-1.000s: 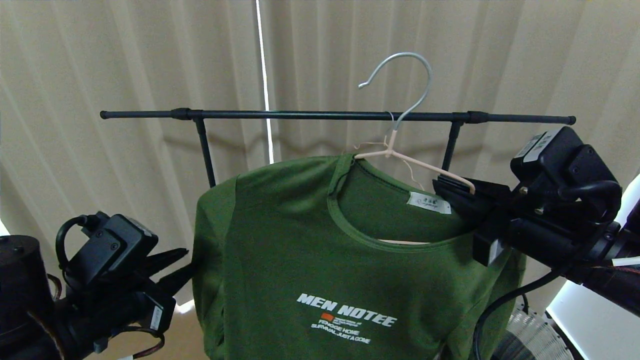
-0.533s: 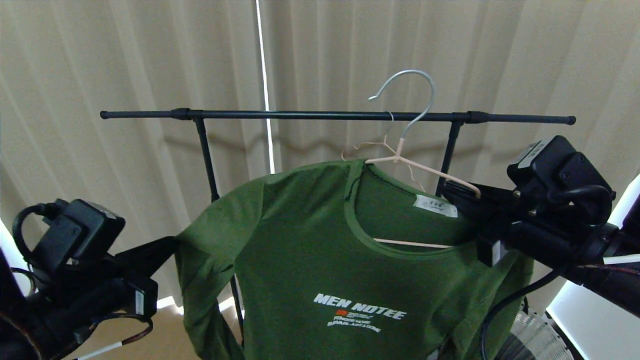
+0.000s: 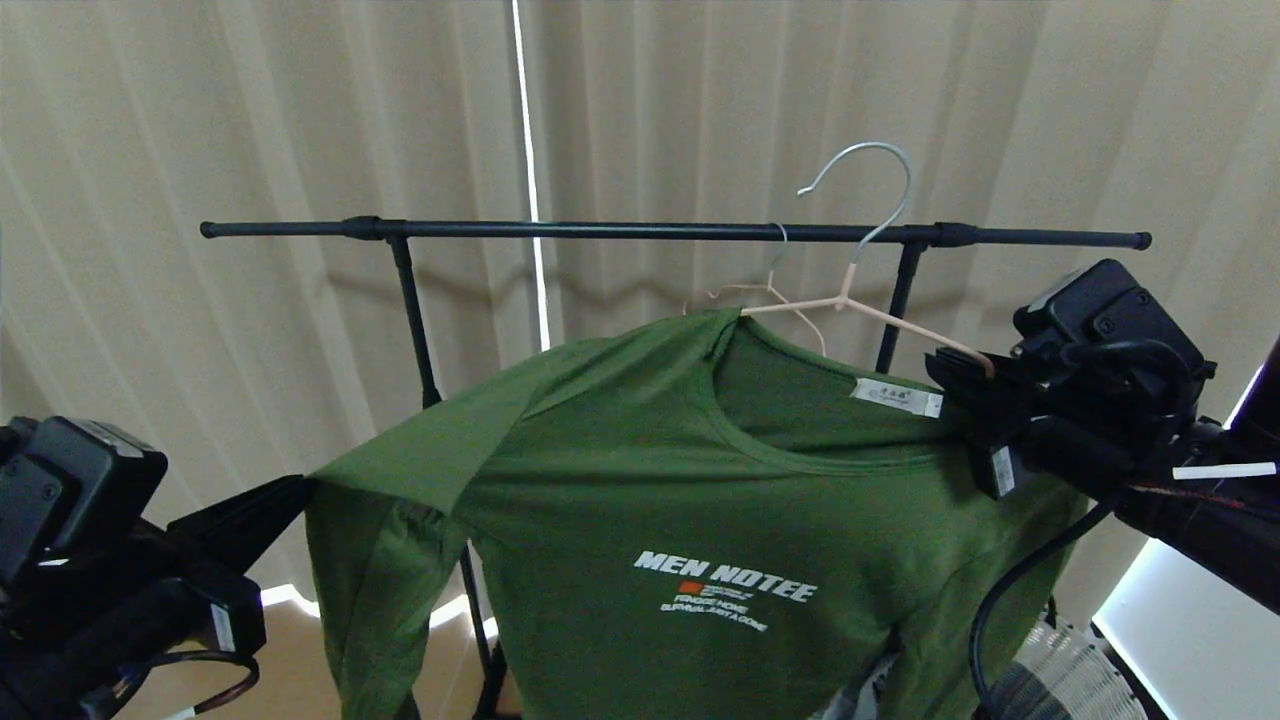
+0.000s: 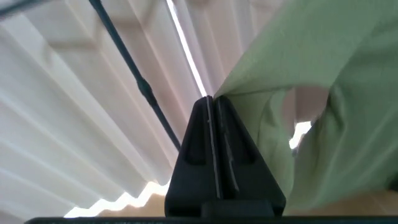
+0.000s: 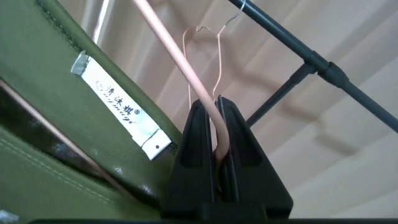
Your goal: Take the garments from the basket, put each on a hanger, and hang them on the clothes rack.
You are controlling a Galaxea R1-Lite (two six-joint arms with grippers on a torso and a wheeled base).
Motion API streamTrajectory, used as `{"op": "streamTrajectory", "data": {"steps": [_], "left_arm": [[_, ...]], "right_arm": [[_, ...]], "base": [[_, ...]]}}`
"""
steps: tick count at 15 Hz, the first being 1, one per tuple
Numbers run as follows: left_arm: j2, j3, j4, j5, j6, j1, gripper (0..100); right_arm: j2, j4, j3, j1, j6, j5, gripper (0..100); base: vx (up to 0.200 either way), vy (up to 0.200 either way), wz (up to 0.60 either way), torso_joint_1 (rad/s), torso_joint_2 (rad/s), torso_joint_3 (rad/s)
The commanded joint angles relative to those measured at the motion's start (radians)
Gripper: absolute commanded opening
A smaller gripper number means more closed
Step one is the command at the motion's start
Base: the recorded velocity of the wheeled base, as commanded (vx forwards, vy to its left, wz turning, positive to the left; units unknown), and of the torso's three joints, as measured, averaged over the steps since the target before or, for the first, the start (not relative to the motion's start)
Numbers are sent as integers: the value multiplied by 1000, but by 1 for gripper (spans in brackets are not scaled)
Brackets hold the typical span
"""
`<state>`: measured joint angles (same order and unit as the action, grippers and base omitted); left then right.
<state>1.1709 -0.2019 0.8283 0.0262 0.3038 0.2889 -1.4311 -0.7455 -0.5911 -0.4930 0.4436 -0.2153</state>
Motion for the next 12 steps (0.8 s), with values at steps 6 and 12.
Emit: {"op": "streamTrajectory", "data": {"steps": [6, 12], "left_arm": [[-68, 61, 3, -2, -6, 3, 100], [-445, 151, -84, 8, -9, -131, 100]], "right_arm": [[12, 51, 10, 2, 1, -50, 0], [161, 434, 8, 10, 0, -180, 0]], "base": [[0, 0, 0, 0, 0, 0], [0, 0, 0, 0, 0, 0]]}}
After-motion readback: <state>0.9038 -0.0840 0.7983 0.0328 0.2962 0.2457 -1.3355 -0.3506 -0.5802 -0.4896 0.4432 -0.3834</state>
